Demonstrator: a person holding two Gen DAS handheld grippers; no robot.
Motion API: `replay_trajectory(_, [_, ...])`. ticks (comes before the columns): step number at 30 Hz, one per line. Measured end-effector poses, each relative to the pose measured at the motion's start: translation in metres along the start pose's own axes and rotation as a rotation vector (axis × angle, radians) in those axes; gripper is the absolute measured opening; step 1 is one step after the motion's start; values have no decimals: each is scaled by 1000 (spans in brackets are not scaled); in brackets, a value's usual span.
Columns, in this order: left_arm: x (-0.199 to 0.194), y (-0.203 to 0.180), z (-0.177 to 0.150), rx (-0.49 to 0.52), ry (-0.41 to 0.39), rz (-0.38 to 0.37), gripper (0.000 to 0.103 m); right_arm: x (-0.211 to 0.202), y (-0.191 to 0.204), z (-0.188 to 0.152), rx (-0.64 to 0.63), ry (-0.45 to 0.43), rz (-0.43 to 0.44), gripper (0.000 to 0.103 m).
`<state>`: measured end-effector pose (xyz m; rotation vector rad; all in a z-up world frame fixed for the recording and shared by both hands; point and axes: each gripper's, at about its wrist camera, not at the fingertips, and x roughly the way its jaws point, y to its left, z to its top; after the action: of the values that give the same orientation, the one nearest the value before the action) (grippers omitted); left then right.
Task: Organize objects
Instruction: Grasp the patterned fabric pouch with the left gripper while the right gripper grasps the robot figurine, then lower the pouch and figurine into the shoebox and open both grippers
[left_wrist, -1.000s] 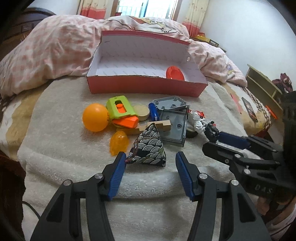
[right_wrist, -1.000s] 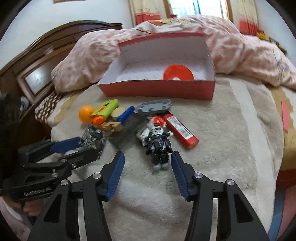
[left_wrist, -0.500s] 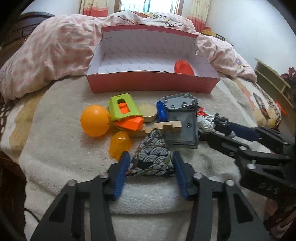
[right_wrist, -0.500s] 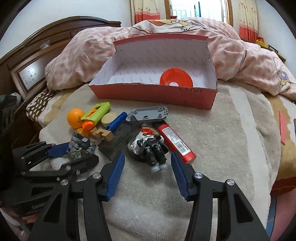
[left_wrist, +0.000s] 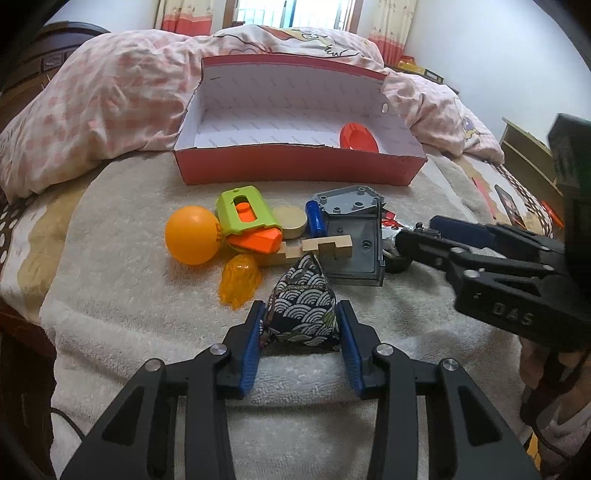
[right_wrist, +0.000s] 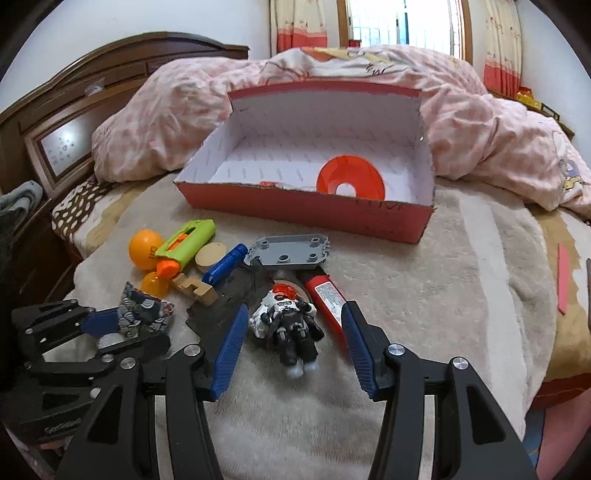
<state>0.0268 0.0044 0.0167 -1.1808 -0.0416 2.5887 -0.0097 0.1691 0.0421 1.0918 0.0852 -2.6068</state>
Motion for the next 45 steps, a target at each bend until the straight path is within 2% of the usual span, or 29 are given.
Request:
replay_trajectory(4, [-4, 1, 1, -4, -8, -1, 38, 9, 0, -3, 9, 28, 38, 54])
replay_trajectory(5, [-4, 1, 1, -4, -11, 0, 38, 8, 0, -4, 10, 25, 40, 51])
replay_trajectory(6, [-6, 1, 2, -3, -15, -1, 38, 7, 1, -5, 11, 22, 41, 41])
replay_trajectory(17, [-15, 1, 5, -3, -36, 11, 38, -18, 4, -13, 37, -21, 55, 40])
replay_trajectory(23, [-25, -1, 18, 13, -73, 19, 38, -30, 10, -9, 35, -40, 62, 40])
replay_trajectory(29, [-29, 1, 46, 21, -101, 30, 38, -39, 11, 8, 26, -63, 68, 40])
replay_trajectory(35, [-24, 4, 75, 36, -118, 41, 38, -30, 7, 33, 26, -57, 84, 40])
replay_trajectory(45, [8, 13, 126, 33, -112, 58, 38, -3, -8, 78, 27, -49, 74, 40])
